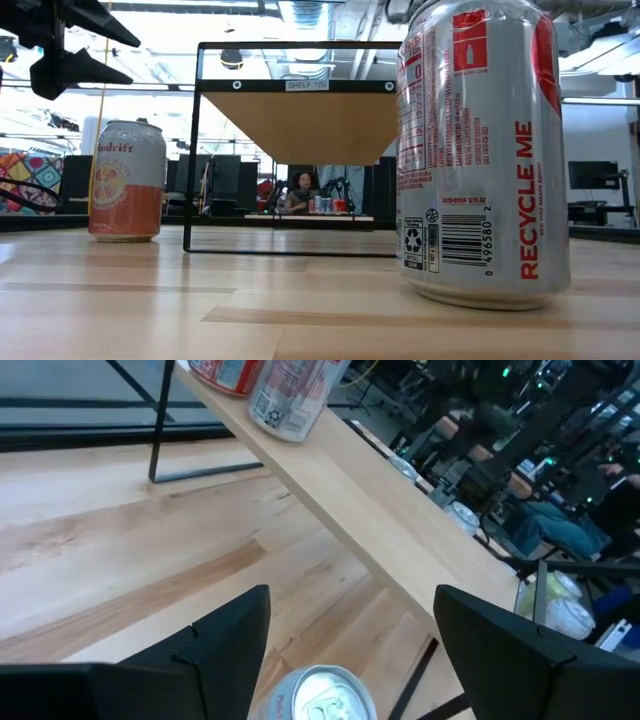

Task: Place canned beverage on shelf
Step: Put the bottom red-silver soda can on the shelf aligned with the other red-silver soda can

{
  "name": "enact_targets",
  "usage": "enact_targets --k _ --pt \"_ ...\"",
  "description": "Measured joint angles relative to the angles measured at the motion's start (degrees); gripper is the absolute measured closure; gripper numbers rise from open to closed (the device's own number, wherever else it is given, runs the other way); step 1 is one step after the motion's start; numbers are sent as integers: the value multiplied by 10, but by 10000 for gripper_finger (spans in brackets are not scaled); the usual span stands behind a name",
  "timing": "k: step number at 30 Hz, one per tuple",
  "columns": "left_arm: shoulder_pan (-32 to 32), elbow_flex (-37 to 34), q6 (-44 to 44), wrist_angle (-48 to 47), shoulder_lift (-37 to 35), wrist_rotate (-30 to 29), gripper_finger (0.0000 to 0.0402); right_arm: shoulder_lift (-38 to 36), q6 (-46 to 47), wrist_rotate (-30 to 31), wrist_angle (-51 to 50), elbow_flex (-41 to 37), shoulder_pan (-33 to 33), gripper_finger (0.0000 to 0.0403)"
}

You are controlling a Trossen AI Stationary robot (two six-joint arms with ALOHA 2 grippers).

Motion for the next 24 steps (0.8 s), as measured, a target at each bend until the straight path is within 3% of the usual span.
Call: enact_targets --k 4,8,24 --pt "0 0 -7 -14 0 -3 132 -16 185 12 53 0 13 8" --pt "0 0 -12 -13 0 -3 132 -5 283 34 55 0 22 8" --pt "0 0 -12 -17 0 1 132 109 293 43 66 0 59 8"
